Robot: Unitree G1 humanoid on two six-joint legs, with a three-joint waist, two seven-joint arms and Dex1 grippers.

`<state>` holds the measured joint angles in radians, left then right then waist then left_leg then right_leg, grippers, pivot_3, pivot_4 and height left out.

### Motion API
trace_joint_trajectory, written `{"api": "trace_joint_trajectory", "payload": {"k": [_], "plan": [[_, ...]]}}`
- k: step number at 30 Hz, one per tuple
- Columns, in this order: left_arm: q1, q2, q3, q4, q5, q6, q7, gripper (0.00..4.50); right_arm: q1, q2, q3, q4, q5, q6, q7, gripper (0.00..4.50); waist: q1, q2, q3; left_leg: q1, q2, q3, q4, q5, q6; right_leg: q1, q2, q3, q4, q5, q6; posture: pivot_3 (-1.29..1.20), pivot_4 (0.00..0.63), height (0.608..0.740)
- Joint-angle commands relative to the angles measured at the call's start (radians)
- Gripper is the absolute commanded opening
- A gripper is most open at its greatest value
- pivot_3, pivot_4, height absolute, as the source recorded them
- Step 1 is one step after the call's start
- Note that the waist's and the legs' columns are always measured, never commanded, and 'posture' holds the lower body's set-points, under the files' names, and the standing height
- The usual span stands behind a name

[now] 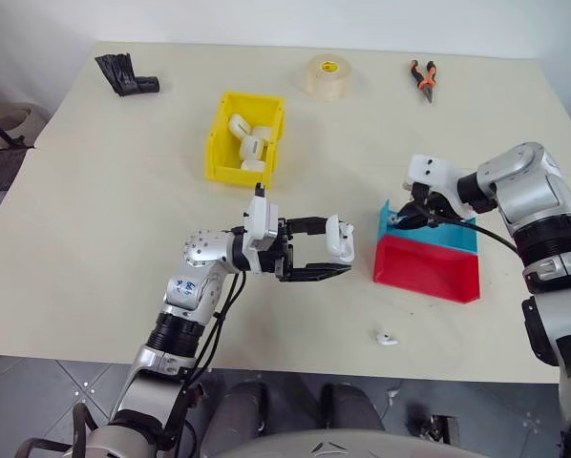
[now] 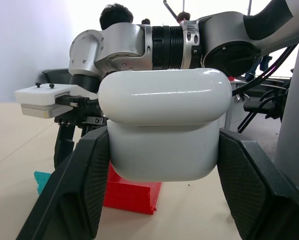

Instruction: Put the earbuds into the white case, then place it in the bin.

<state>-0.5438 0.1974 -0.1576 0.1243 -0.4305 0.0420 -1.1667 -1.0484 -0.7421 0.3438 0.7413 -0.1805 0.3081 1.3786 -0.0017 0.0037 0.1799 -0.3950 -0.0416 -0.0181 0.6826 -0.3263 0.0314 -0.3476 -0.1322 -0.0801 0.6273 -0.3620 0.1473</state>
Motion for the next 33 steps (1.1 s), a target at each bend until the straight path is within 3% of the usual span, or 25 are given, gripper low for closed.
{"api": "trace_joint_trajectory", "payload": {"k": [1, 13, 16, 23, 28, 33], "plan": [[-0.001, -0.002, 0.008, -0.051, -0.019, -0.006, 0.004, 2.80, 0.012, -0.009, -0.013, -0.043, -0.003, 0.013, -0.003, 1.35, 0.000, 0.000, 0.000, 0.000, 0.000, 0.000, 0.000, 0.000, 0.000, 0.000, 0.000, 0.000, 0.000, 0.000, 0.000, 0.00, 0.150, 0.740], [-0.004, -0.002, 0.009, -0.047, -0.020, -0.007, 0.003, 2.80, 0.025, -0.010, -0.013, -0.046, -0.007, 0.023, -0.019, 1.35, 0.000, 0.000, 0.000, 0.000, 0.000, 0.000, 0.000, 0.000, 0.000, 0.000, 0.000, 0.000, 0.000, 0.000, 0.000, 0.00, 0.150, 0.740], [-0.006, -0.001, 0.010, -0.045, -0.020, -0.007, 0.002, 2.80, 0.026, -0.007, -0.016, -0.045, -0.003, 0.027, -0.022, 0.52, 0.000, 0.000, 0.000, 0.000, 0.000, 0.000, 0.000, 0.000, 0.000, 0.000, 0.000, 0.000, 0.000, 0.000, 0.000, 0.00, 0.150, 0.740], [-0.007, 0.001, 0.011, -0.042, -0.021, -0.006, -0.001, 2.80, 0.037, -0.019, -0.037, -0.083, 0.016, 0.046, -0.026, 0.45, 0.000, 0.000, 0.000, 0.000, 0.000, 0.000, 0.000, 0.000, 0.000, 0.000, 0.000, 0.000, 0.000, 0.000, 0.000, 0.00, 0.150, 0.740], [-0.013, -0.006, 0.007, -0.038, -0.020, -0.005, 0.002, 2.80, 0.063, -0.059, -0.123, -0.192, 0.080, 0.095, -0.021, 0.45, 0.001, 0.000, 0.000, 0.000, 0.000, 0.000, 0.000, 0.000, 0.000, 0.000, 0.000, 0.000, 0.000, 0.000, 0.000, 0.00, 0.150, 0.740], [-0.032, -0.011, 0.011, -0.018, -0.018, 0.000, 0.006, 2.80, 0.158, -0.118, -0.317, -0.419, 0.258, 0.251, -0.021, 0.45, 0.005, 0.000, 0.000, -0.001, 0.000, 0.000, 0.000, 0.000, 0.000, -0.001, 0.000, 0.000, 0.000, 0.000, 0.000, 0.00, 0.150, 0.740]]}}
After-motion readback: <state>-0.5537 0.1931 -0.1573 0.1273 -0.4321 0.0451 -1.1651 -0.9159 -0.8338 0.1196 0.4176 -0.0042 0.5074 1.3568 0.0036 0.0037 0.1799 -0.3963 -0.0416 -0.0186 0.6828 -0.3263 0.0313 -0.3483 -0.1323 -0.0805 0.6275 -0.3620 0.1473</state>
